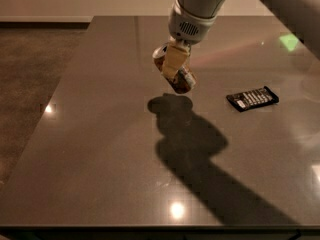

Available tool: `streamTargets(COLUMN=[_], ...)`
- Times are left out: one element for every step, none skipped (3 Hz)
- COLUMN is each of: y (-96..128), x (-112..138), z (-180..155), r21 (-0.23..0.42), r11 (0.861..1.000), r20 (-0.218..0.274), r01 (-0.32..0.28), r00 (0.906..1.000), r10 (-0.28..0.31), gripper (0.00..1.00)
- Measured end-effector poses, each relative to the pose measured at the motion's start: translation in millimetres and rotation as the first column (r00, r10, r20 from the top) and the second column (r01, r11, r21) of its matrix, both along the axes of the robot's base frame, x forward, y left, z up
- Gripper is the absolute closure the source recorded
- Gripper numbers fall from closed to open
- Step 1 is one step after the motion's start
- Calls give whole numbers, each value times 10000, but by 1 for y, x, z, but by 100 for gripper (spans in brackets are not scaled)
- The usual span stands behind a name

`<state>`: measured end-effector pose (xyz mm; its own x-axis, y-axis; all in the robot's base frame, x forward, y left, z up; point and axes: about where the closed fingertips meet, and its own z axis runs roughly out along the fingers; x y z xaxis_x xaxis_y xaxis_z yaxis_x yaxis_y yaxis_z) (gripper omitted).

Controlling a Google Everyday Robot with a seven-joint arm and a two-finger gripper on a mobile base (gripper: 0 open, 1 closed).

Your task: Knock orange can over

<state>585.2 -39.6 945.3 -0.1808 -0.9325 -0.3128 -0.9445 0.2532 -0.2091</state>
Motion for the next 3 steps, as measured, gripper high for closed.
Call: streamTargets(y=[0,2,3], x=[-5,-8,-11], z=[-10,-16,-23], r21=[-1039,-1747,-2160], r11=[9941,9828,9724], r20=[-294,-473,-694], r01=[-298,-601,-883], r00=[9992,9975,9948], r10=[269,526,749], gripper=[81,59,35])
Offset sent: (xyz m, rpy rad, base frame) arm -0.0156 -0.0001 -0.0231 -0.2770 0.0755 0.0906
